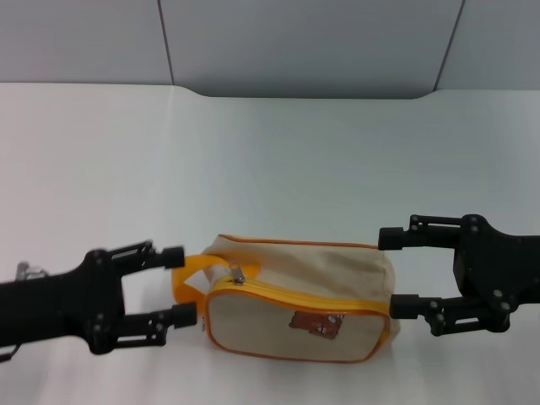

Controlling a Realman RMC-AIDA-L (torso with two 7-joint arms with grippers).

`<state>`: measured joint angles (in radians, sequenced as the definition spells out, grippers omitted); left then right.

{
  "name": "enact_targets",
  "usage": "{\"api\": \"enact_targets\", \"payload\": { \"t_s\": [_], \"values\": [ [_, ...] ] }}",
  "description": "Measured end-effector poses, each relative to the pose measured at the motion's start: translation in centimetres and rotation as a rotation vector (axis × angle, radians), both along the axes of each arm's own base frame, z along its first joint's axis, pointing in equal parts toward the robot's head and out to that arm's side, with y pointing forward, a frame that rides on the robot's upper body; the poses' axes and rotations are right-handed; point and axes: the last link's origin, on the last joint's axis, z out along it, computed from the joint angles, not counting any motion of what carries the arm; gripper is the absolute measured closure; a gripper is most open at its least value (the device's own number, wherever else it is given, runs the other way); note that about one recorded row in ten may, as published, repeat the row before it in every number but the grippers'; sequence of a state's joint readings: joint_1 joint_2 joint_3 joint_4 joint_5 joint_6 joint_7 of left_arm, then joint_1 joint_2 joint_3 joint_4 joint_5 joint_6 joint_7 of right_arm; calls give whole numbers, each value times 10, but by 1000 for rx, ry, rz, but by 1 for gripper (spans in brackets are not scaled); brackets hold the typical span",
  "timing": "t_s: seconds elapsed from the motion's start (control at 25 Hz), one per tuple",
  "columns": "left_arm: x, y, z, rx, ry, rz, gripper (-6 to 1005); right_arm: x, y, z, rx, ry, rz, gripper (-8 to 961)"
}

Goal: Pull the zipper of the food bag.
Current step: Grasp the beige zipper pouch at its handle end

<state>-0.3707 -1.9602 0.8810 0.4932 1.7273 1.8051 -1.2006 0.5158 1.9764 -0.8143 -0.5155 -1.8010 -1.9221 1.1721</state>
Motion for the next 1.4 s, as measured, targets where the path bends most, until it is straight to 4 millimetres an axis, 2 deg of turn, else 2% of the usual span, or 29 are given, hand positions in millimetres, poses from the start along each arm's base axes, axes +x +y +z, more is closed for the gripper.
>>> {"api": "enact_targets", "payload": {
  "t_s": [0.08, 0.16, 0.24, 0.28, 0.48, 0.96, 1.4],
  "values": [
    [-13, -5, -10, 27, 53, 49, 216, 0, 0, 0, 6, 0, 2, 176],
    [-15, -6, -17, 43, 70, 60, 228, 0, 0, 0, 7, 0, 2, 176],
    [-16, -6, -26, 67, 86, 63, 241, 0, 0, 0, 8, 0, 1, 182],
    [-15, -5, -37, 95, 101, 61, 247, 0, 0, 0, 8, 0, 1, 185],
    [-13, -2, -57, 127, 129, 56, 277, 1, 0, 0, 9, 1, -4, 199],
    [-9, 4, -63, 138, 136, 37, 351, 3, -3, -2, 8, 5, -12, 234],
    [-2, 11, -66, 136, 135, 22, 703, 3, -2, -3, 13, 2, -16, 265]
  ]
}}
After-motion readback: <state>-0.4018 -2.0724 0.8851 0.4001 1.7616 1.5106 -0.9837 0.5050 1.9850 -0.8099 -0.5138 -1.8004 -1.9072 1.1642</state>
